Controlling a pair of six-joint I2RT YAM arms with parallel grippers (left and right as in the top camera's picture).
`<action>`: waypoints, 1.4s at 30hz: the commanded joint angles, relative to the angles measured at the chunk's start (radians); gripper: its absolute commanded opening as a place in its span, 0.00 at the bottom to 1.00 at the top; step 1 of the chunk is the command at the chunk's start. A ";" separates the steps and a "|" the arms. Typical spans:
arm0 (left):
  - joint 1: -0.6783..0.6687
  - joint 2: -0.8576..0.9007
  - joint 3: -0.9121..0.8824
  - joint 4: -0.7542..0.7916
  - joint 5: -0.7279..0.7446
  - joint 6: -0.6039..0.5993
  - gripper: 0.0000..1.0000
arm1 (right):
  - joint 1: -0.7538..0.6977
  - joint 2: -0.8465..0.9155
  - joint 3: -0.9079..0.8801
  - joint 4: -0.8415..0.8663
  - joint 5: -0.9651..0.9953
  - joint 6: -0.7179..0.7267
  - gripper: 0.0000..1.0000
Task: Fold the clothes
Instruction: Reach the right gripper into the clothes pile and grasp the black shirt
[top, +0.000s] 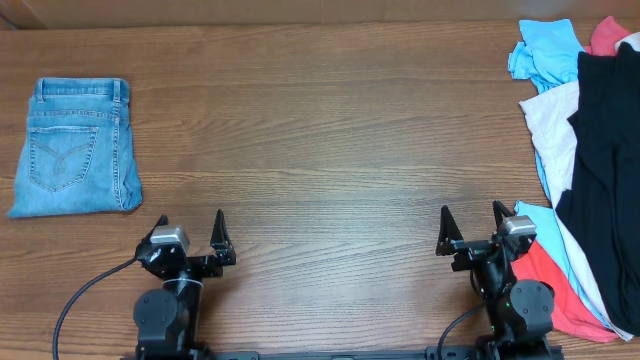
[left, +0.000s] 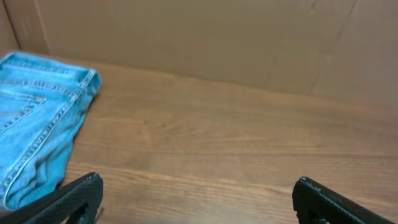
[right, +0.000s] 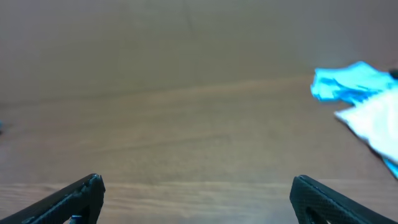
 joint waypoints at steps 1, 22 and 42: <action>0.005 0.011 0.105 -0.082 0.015 -0.017 1.00 | 0.003 0.039 0.096 -0.034 0.073 0.026 1.00; 0.005 0.728 0.741 -0.364 0.005 -0.017 1.00 | -0.011 0.795 0.834 -0.432 0.137 0.026 1.00; 0.005 0.869 0.973 -0.557 0.045 -0.013 1.00 | -0.780 1.354 1.217 -0.662 0.020 0.026 1.00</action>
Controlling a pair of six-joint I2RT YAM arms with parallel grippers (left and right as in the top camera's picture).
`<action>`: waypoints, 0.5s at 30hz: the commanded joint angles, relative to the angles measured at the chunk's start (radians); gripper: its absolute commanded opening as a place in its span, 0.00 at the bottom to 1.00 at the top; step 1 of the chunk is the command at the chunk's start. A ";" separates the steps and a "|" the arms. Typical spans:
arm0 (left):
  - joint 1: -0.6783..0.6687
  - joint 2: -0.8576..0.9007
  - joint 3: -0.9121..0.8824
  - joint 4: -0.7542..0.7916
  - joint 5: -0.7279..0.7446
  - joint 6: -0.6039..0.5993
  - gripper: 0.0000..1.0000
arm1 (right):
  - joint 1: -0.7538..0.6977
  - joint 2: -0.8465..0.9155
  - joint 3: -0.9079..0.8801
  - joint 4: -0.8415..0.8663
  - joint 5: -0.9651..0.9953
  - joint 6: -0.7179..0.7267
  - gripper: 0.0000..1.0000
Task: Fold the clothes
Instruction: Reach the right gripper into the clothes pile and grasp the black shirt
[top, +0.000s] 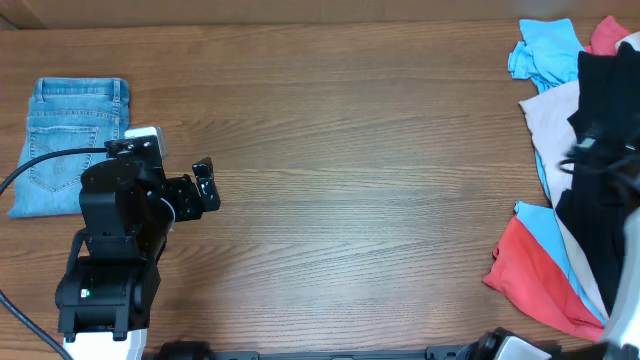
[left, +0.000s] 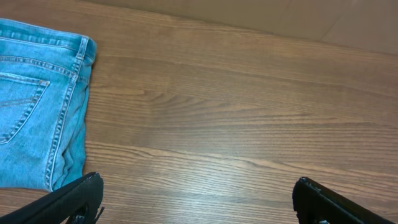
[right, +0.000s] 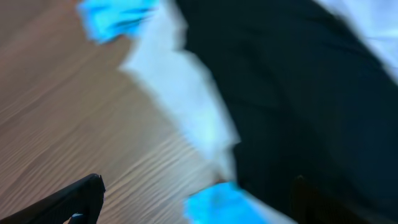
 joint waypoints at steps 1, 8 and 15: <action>0.005 0.000 0.025 0.000 0.009 -0.009 1.00 | -0.141 0.039 0.031 0.027 0.021 0.007 1.00; 0.005 0.000 0.025 0.000 -0.009 -0.009 1.00 | -0.379 0.171 0.031 0.085 -0.007 0.095 1.00; 0.005 0.002 0.025 0.000 -0.012 -0.009 1.00 | -0.470 0.321 0.031 0.164 -0.069 0.136 0.95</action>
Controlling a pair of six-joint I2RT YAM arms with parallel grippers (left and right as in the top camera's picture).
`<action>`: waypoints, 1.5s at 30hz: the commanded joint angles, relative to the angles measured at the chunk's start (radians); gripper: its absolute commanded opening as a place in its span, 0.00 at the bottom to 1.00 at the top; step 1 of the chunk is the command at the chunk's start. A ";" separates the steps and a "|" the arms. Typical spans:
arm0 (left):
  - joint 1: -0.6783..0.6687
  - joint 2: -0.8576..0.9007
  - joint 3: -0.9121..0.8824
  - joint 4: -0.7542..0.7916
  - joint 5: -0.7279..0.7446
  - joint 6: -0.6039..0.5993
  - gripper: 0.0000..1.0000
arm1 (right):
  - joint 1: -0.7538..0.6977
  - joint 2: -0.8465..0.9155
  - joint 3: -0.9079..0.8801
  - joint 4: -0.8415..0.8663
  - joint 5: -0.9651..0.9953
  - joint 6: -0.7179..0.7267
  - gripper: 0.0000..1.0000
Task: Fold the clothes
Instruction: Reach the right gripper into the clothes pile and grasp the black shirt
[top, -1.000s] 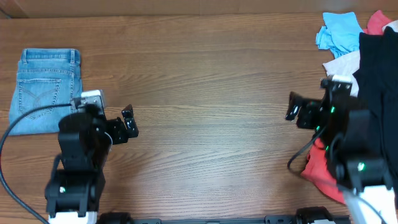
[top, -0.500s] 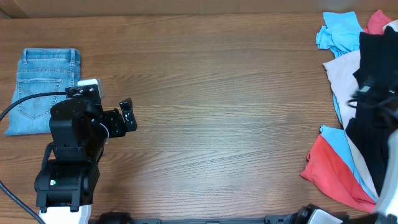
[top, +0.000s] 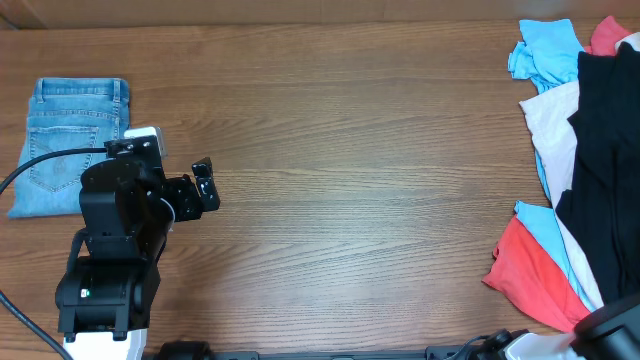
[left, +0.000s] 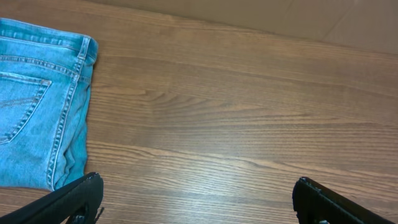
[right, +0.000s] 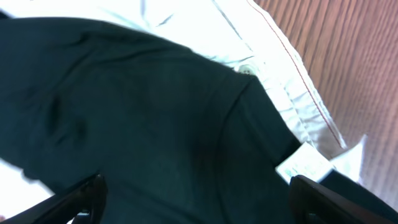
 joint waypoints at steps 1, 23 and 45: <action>0.005 0.002 0.025 0.001 -0.008 -0.009 1.00 | -0.026 0.066 0.028 0.038 -0.057 0.035 0.95; 0.005 0.002 0.025 0.001 -0.008 -0.010 1.00 | -0.035 0.271 0.026 0.291 -0.093 0.036 0.87; 0.005 0.002 0.025 0.001 -0.007 -0.010 1.00 | -0.035 0.317 0.027 0.345 -0.192 0.088 0.21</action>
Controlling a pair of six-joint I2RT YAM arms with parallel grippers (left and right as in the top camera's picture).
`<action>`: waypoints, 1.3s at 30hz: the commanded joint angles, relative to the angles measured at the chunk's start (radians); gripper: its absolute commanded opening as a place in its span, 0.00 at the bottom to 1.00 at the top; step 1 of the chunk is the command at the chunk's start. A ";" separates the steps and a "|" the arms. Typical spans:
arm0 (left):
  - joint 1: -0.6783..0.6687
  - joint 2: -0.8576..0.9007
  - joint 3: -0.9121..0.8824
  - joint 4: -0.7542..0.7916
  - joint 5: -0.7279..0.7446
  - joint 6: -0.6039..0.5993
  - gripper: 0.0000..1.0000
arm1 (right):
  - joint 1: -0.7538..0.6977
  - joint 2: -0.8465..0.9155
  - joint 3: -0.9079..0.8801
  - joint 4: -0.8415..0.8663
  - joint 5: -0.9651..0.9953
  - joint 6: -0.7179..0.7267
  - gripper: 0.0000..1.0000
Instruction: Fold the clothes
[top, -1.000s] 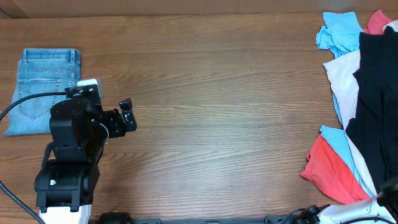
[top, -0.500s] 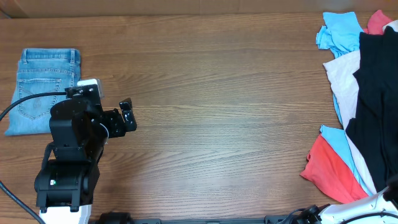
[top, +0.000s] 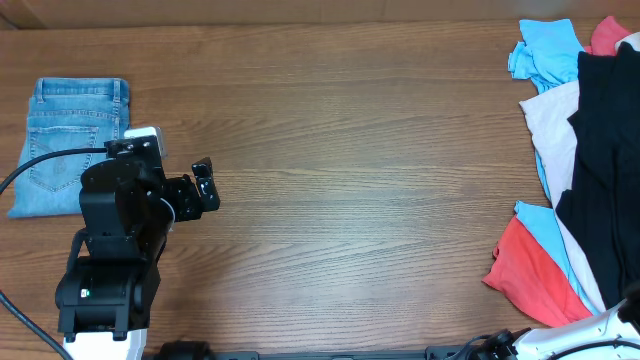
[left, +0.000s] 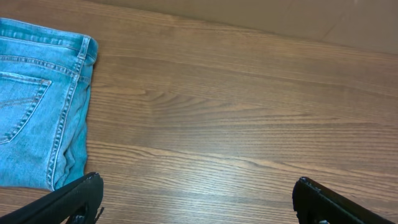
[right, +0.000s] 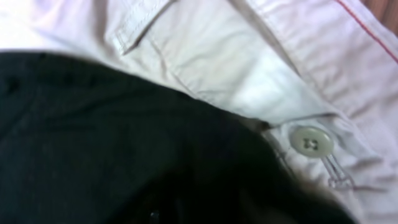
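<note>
The folded blue jeans (top: 75, 145) lie at the far left of the table and show again in the left wrist view (left: 37, 93). Just to their right, above bare wood, my left gripper (left: 199, 190) stands open and empty. An unfolded pile at the right edge holds a black garment (top: 605, 170), a white shirt (top: 550, 130), light blue cloth (top: 545, 50) and red cloth (top: 535, 275). The right wrist view is pressed close to the black garment (right: 93, 137) and the white shirt (right: 249, 62) with its button (right: 309, 142). The right fingers are lost in the dark cloth.
The brown wooden table (top: 360, 150) stretches between the jeans and the pile. A cardboard wall (left: 249, 18) stands behind the far edge. Only a white link of my right arm (top: 590, 335) shows at the bottom right corner of the overhead view.
The right wrist camera is now much nearer the black garment and white shirt; its fingertips, seen in the lower corners before, no longer show. The left arm has not moved.
Both arms first sat at the front edge with open grippers. Then the left gripper was open beside the folded jeans, and the right one over the pile at the right. The right one was then above the black garment, and now sits close against it.
</note>
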 joint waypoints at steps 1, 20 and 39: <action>0.005 0.002 0.025 0.001 -0.007 -0.010 1.00 | 0.003 -0.003 0.022 0.009 -0.034 0.013 0.16; 0.005 0.005 0.025 0.014 -0.011 -0.010 1.00 | 0.184 -0.391 0.023 -0.223 -0.291 -0.037 0.07; 0.005 0.066 0.025 0.013 -0.007 -0.010 1.00 | 1.172 -0.428 0.021 -0.400 -0.123 -0.066 0.12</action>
